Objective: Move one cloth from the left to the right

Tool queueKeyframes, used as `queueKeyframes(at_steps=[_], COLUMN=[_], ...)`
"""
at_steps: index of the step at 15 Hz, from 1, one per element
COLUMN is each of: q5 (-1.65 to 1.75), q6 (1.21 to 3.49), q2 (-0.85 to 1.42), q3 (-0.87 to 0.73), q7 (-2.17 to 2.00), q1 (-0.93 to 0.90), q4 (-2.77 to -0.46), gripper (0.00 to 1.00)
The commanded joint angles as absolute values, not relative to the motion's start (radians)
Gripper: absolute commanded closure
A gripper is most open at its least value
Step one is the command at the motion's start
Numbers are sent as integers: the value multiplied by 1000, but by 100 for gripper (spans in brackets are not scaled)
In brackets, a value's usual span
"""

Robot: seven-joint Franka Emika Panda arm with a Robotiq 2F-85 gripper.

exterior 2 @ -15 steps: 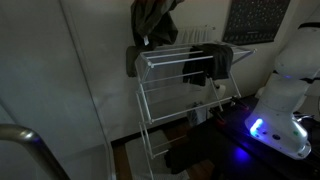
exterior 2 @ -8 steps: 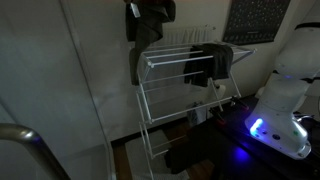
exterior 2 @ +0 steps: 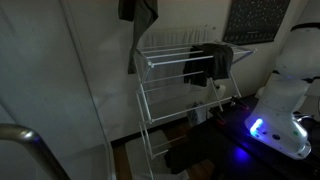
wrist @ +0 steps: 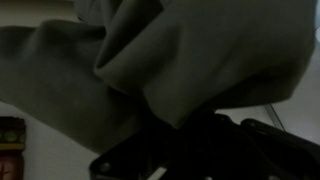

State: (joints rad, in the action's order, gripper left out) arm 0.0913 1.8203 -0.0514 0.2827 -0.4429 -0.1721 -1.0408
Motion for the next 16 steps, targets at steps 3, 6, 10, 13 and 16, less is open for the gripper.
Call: queueKeyframes(at_steps=[3, 6, 10, 13, 16], q5=[352, 501, 622, 639, 606], q6=[1526, 1246, 961, 879, 902], q2=[55, 74, 100, 122, 142], q3=[369, 406, 400, 308, 280], q7=[-533, -486, -421, -367, -330], q1=[-245, -289, -303, -330, -271], q4=[-731, -675, -659, -667, -695], gripper=[95, 95, 95, 95, 95])
